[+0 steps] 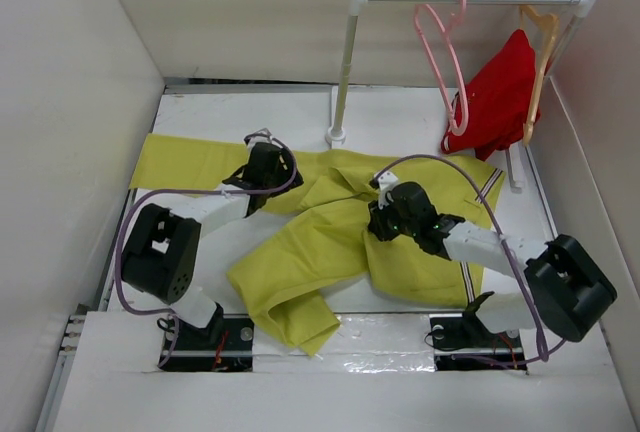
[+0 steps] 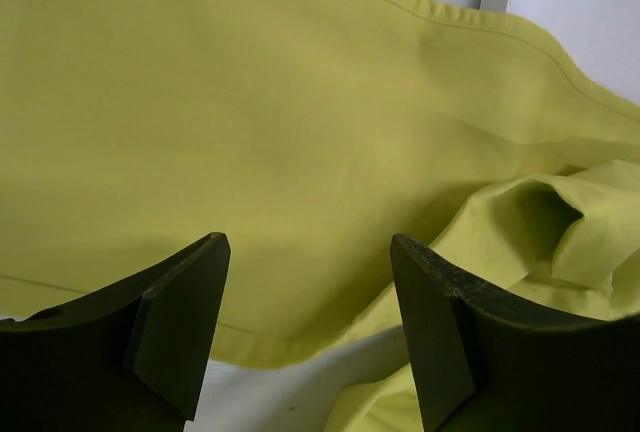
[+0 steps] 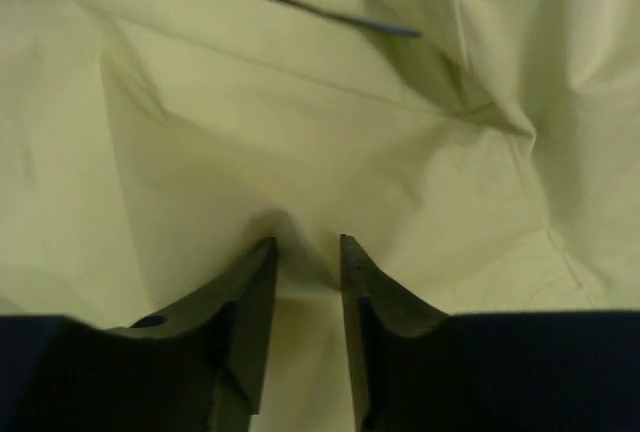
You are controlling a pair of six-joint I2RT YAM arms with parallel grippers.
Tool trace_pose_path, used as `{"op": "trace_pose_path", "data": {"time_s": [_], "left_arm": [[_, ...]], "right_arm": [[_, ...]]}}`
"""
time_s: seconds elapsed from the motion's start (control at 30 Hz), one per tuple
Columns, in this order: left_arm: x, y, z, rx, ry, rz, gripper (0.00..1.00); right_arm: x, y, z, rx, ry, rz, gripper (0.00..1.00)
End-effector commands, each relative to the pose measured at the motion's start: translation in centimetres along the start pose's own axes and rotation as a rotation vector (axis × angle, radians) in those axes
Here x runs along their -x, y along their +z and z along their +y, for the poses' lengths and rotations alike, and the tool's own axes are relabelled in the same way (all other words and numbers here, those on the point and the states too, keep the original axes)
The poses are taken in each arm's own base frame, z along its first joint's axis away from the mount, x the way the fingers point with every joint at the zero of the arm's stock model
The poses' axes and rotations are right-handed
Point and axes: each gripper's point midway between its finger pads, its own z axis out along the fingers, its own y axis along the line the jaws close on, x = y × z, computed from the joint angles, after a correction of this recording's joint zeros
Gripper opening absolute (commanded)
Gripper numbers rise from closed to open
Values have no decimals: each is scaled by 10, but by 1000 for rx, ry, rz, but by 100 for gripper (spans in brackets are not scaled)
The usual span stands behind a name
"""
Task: Place the trousers on the hanger
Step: Flatten out the trousers at the center of the board.
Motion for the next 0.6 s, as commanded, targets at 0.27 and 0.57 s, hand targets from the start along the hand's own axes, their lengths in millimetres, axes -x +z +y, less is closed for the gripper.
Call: {"op": "trace_pose_path", "data": {"time_s": [0.27,0.57], "left_arm": [[20,36,-15,-80,-92,-25,64],[24,11,-42,-132,-9,-91,64]], "right_arm": [[-88,-54,51,194,160,123,9],[-34,-90,-4,-61,242,-55,54]]}}
